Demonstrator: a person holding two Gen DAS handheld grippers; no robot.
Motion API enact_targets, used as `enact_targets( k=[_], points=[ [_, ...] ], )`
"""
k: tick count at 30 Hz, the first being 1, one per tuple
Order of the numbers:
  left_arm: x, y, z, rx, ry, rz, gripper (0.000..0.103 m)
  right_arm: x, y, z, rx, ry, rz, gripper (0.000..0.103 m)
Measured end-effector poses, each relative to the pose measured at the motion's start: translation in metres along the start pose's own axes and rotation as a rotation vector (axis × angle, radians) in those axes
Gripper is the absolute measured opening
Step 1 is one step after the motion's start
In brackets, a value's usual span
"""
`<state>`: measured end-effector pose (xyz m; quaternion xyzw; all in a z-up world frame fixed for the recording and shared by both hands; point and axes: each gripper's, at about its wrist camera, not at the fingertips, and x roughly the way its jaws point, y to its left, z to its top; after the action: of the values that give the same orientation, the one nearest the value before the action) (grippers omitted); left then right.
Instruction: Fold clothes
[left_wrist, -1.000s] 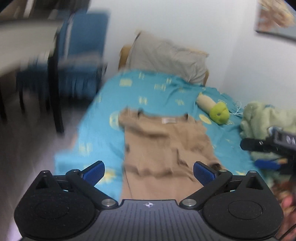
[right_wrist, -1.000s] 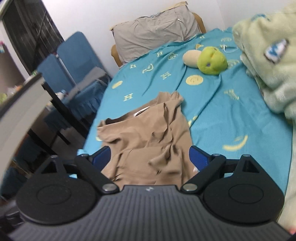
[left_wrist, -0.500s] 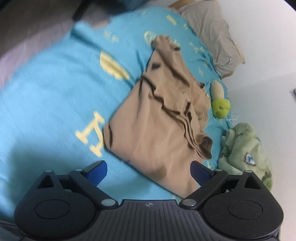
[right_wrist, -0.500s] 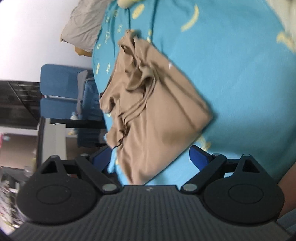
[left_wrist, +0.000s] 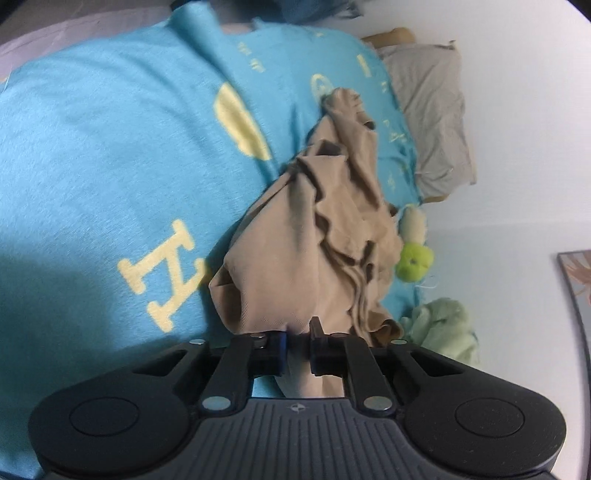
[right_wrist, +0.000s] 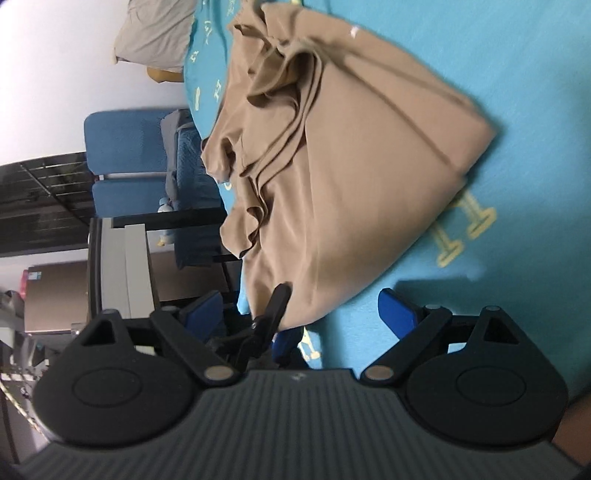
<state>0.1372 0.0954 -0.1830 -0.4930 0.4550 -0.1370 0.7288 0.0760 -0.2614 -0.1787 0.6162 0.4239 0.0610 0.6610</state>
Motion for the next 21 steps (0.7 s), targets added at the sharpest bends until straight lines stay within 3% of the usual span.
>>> enact_targets(
  k=[4,8,11,12,15,21],
  points=[
    [-0.011,-0.005,-0.002,0.011,-0.062,-0.090,0.007,0.010,-0.008,0.007,0.060,-0.016,0.024,0.093],
    [-0.021,-0.011,-0.003,0.022,-0.098,-0.138,0.007,-0.011,-0.012,0.020,0.077,-0.149,0.036,0.092],
    [-0.023,-0.016,-0.005,0.040,-0.106,-0.140,0.006,-0.020,-0.020,0.026,0.101,-0.202,0.007,0.063],
    [-0.024,-0.018,-0.006,0.049,-0.111,-0.141,0.006,-0.019,-0.019,0.026,0.095,-0.206,-0.011,0.046],
    [-0.034,-0.022,-0.007,0.076,-0.132,-0.158,0.006,-0.025,-0.006,0.023,-0.009,-0.228,-0.044,0.021],
    [-0.057,-0.044,-0.016,0.201,-0.173,-0.182,0.005,-0.050,0.017,0.010,-0.213,-0.272,-0.041,0.015]
  ],
)
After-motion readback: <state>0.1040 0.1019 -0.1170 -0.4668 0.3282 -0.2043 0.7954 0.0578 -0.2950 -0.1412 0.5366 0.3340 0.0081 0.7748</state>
